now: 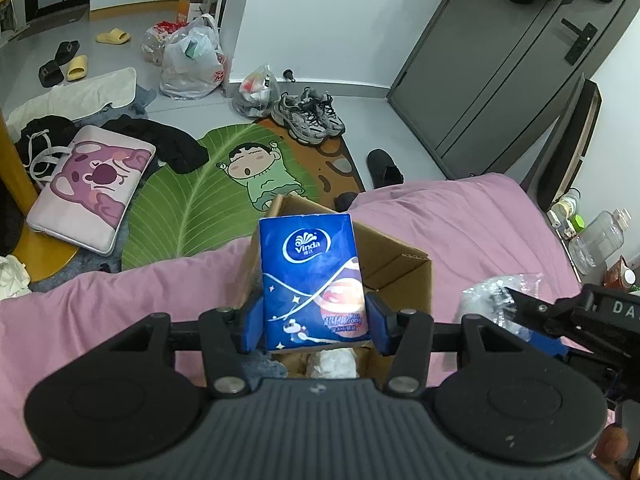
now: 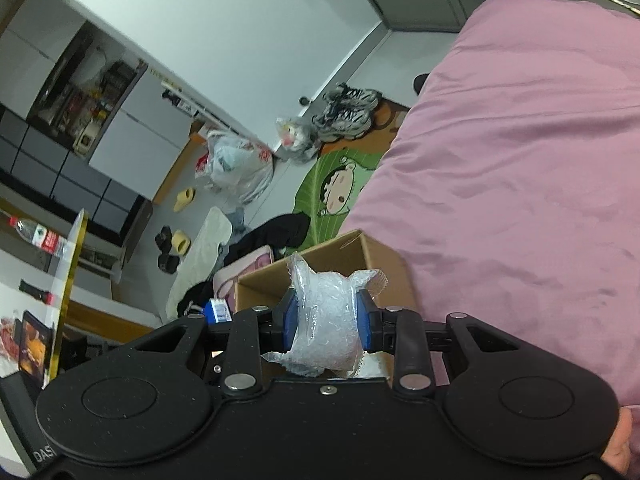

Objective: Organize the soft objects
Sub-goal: 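Carry the tissue pack and plastic bag into the box and open both grippers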

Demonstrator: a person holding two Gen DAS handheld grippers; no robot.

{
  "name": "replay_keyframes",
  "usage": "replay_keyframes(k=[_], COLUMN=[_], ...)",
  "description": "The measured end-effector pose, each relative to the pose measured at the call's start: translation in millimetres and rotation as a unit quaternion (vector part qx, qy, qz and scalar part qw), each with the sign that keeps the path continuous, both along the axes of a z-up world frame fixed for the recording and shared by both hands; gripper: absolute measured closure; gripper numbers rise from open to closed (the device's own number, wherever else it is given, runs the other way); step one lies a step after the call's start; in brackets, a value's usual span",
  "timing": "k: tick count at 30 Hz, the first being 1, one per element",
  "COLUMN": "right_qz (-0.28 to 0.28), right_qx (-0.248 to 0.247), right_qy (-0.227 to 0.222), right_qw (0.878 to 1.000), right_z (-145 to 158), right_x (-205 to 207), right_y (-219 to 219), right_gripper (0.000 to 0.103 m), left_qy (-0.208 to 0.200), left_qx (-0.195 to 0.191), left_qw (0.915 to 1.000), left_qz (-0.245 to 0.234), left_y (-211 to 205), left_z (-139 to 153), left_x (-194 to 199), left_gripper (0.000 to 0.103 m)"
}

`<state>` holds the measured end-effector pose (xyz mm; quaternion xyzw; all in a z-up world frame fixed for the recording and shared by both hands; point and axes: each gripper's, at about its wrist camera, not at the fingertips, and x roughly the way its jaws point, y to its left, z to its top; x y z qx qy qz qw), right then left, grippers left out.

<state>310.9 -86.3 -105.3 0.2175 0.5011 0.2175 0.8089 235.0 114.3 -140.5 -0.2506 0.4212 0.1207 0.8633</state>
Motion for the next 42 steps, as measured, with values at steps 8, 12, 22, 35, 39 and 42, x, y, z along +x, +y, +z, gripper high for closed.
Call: replay_keyframes(k=[8, 12, 22, 35, 39, 42], right_qz=[0.030, 0.042, 0.041, 0.011, 0.005, 0.001], right_qx=[-0.035, -0.042, -0.022, -0.007, 0.000, 0.004], right_qy=[0.021, 0.022, 0.023, 0.030, 0.031, 0.032], right_qw=[0.999, 0.998, 0.999, 0.999, 1.000, 0.999], right_z=[-15, -17, -6, -7, -7, -7], right_x=[5, 3, 6, 6, 3, 0], right_y=[30, 31, 0, -42, -51, -57], right_gripper=[0.066, 0.065, 0.060, 0.056, 0.056, 0.055], left_qy=[0.006, 0.010, 0.011, 0.029, 0.047, 0.061], left_qx=[-0.007, -0.008, -0.006, 0.004, 0.005, 0.004], left_qw=[1.0000, 0.9999, 0.9997, 0.9975, 0.9960, 0.9940], left_qz=[0.004, 0.002, -0.018, -0.064, -0.076, -0.091], left_y=[17, 22, 10, -35, -47, -56], left_z=[-6, -8, -10, -12, -17, -21], left_x=[3, 7, 22, 36, 34, 30], left_gripper=[0.052, 0.052, 0.052, 0.052, 0.051, 0.051])
